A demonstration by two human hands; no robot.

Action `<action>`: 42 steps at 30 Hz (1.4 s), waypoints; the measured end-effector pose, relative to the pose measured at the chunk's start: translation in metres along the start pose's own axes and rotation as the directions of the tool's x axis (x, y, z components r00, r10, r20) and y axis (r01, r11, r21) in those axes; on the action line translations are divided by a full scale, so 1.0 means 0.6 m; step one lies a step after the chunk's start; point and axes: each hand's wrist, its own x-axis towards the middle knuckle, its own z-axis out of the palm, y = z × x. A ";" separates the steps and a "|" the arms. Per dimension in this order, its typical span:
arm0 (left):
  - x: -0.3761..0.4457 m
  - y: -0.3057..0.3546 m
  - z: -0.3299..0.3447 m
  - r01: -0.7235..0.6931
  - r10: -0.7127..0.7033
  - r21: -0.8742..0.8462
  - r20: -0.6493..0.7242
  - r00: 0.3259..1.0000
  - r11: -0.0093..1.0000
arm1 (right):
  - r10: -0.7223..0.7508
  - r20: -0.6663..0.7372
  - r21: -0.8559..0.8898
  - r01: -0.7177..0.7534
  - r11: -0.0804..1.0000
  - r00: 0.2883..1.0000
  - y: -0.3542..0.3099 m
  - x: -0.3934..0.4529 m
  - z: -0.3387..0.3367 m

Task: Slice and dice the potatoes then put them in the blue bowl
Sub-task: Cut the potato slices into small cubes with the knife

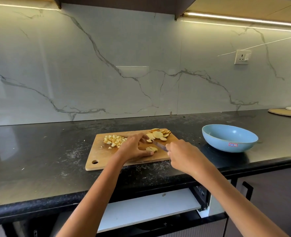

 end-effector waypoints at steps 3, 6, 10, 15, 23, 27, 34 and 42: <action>-0.004 -0.004 -0.005 0.043 -0.043 -0.086 0.003 0.999 0.995 | 0.016 -0.009 0.020 -0.016 1.000 1.000 -0.007 0.005 0.011; -0.004 -0.006 -0.006 0.052 -0.054 -0.129 -0.009 0.999 0.990 | 0.007 0.035 0.052 -0.009 0.999 0.999 -0.018 0.010 0.028; -0.006 -0.006 -0.007 0.057 -0.061 -0.164 -0.019 0.998 0.985 | 0.005 0.042 0.066 -0.008 0.998 0.999 -0.026 0.016 0.037; -0.004 -0.003 -0.007 0.068 -0.073 -0.183 -0.021 0.997 0.981 | 0.006 0.062 0.058 -0.009 0.998 0.998 -0.029 0.017 0.034; -0.005 -0.002 -0.007 0.073 -0.082 -0.153 -0.054 0.995 0.985 | -0.021 0.023 -0.027 0.021 0.999 1.000 -0.056 0.016 0.036; -0.008 -0.001 -0.007 0.088 -0.096 -0.134 -0.051 0.994 0.987 | -0.045 0.031 -0.017 0.046 0.999 0.998 -0.061 0.020 0.040; 0.000 0.002 -0.009 0.029 -0.030 0.011 0.048 0.998 1.000 | -0.027 0.061 0.030 0.025 0.999 0.998 -0.039 0.007 0.041; -0.002 0.002 -0.012 0.051 -0.059 0.079 0.112 0.992 0.996 | -0.054 0.081 0.008 0.054 0.999 0.995 -0.040 -0.006 0.033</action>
